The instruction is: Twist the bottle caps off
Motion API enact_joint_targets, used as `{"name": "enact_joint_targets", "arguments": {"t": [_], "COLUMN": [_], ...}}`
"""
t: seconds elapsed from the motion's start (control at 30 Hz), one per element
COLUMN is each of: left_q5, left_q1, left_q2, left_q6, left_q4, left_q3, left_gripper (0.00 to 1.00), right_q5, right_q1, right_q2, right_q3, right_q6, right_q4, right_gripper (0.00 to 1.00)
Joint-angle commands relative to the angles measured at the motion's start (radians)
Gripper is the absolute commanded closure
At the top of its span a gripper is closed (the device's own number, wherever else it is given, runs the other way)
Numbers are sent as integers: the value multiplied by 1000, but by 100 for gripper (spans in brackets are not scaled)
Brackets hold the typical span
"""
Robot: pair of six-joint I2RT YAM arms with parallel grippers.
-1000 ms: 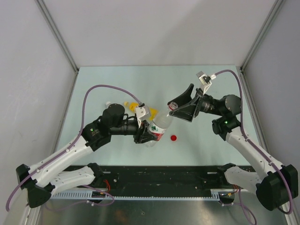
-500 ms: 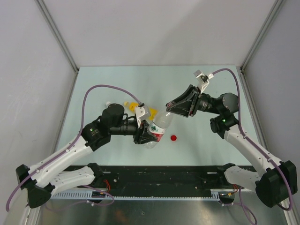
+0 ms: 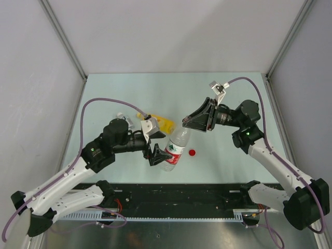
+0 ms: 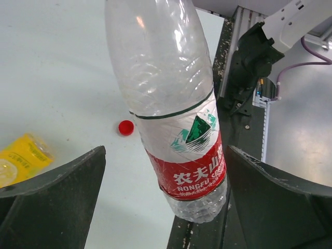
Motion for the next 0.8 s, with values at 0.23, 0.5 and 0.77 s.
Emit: {"name": "enact_joint_targets", "arguments": {"t": [0.23,0.5,0.77], "left_q5": [-173,-230,-215], "left_q1": [4,4,3], "left_q2": [-37,-43,-16], "left_q6": [63,81,80], "left_q4": [28,28,29], "left_q3": [9,8,-5], "left_gripper": [0,1,0], "right_q5": [78,125,169], "right_q1": [-44,-151,-269], "right_q2": [-34,22,94], "right_q3": [48,48,46], "right_q6": [-126,-129,-144], "right_q4": [-219,-358,-477], "right_gripper": [100,100,100]}}
